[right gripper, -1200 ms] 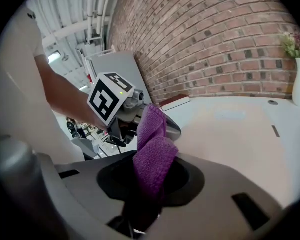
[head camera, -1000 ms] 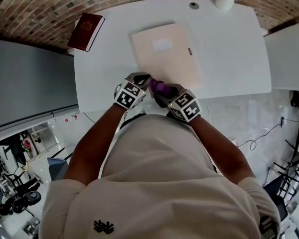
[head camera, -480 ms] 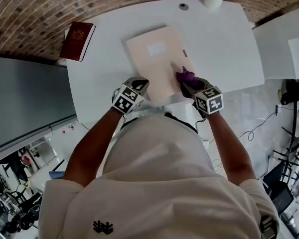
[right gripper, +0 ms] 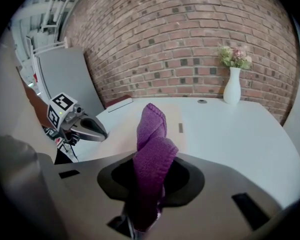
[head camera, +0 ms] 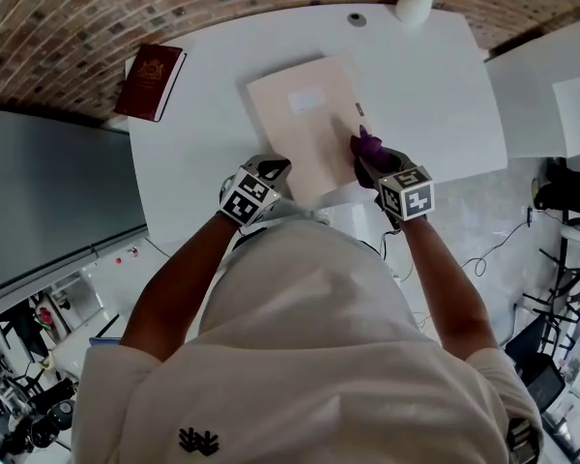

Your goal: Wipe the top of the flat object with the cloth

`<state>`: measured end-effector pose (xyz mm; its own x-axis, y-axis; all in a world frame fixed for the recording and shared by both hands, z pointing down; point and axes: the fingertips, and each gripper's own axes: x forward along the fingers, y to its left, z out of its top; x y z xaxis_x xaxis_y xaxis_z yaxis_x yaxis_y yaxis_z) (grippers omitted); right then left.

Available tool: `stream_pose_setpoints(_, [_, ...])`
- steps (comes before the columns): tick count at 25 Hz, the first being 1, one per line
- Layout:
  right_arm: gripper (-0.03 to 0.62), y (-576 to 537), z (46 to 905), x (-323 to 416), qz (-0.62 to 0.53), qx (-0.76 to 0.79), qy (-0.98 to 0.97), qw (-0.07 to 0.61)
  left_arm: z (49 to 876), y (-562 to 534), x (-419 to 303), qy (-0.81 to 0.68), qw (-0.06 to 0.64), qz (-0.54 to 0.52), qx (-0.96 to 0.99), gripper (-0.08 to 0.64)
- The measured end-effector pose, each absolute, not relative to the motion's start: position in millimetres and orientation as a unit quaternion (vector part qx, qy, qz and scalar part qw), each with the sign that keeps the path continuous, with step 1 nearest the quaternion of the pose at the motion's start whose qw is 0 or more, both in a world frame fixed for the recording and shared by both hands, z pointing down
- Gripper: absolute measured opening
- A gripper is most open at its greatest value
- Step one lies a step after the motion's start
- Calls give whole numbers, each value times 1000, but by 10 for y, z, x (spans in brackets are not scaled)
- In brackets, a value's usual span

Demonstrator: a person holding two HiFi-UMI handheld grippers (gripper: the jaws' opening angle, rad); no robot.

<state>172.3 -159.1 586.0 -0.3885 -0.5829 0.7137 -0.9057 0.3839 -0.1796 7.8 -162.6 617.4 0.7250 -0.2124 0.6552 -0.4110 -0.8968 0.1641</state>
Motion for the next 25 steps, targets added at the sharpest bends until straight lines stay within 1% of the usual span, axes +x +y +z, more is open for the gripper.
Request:
stream_pose_setpoints(8, [126, -1592, 5781, 476, 272, 356, -852, 271, 6155, -1627, 62, -175, 171, 296, 923, 25])
stream_pose_setpoints(13, [126, -1501, 5899, 22, 262, 297, -868, 300, 6161, -1631, 36, -173, 187, 283, 925, 25])
stream_pose_setpoints(18, [126, -1617, 5957, 236, 274, 327, -853, 300, 6166, -1625, 26, -170, 180, 287, 925, 25])
stream_pose_setpoints(25, [126, -1813, 6021, 946, 279, 398, -822, 296, 6163, -1618, 12, -170, 180, 287, 925, 25])
